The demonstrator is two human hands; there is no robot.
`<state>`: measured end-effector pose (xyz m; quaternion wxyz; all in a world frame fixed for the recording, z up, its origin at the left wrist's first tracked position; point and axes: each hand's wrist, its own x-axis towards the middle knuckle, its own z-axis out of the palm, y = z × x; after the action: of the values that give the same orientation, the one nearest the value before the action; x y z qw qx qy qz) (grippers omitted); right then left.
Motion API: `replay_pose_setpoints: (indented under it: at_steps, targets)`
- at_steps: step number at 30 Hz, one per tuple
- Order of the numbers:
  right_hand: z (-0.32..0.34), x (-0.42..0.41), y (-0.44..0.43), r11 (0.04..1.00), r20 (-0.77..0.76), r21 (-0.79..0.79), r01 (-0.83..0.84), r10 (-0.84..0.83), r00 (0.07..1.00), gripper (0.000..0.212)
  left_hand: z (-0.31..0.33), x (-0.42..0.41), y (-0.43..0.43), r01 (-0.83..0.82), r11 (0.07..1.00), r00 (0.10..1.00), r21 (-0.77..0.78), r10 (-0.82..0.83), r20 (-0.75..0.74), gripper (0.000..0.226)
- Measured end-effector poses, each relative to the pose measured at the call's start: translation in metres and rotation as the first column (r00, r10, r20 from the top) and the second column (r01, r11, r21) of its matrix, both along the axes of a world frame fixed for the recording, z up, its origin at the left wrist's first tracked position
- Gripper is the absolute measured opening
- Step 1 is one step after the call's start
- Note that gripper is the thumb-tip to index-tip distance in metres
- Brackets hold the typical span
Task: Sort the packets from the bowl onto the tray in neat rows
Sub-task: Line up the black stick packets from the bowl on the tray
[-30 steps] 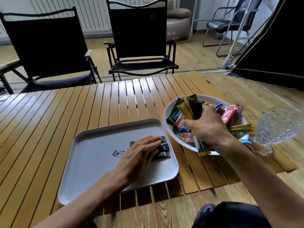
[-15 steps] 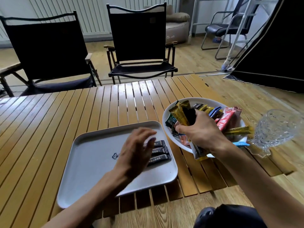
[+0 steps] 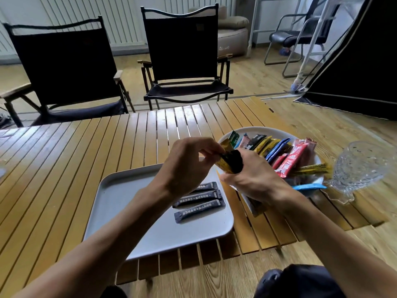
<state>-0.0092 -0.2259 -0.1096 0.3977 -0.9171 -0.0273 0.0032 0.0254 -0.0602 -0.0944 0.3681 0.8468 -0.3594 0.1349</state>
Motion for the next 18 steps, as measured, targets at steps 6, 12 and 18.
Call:
replay_pose_setpoints:
  at_steps: [6,12,18]
  targets:
    - [-0.002,0.005,-0.004,1.000,-0.026,-0.003,0.020,-0.020,0.999,0.023,0.013,0.018,0.034,-0.177,0.984,0.984,-0.011,0.176,-0.010,0.010]
    - [-0.001,0.013,-0.021,0.964,0.111,-0.029,0.266,-0.261,0.959,0.032,-0.006,0.023,0.057,-0.362,0.928,0.853,-0.089,0.290,-0.434,0.011]
    - [-0.001,0.015,-0.028,0.958,0.134,-0.036,0.283,-0.276,0.952,0.031,-0.038,0.027,0.059,-0.483,0.872,0.727,-0.083,0.346,-0.592,0.012]
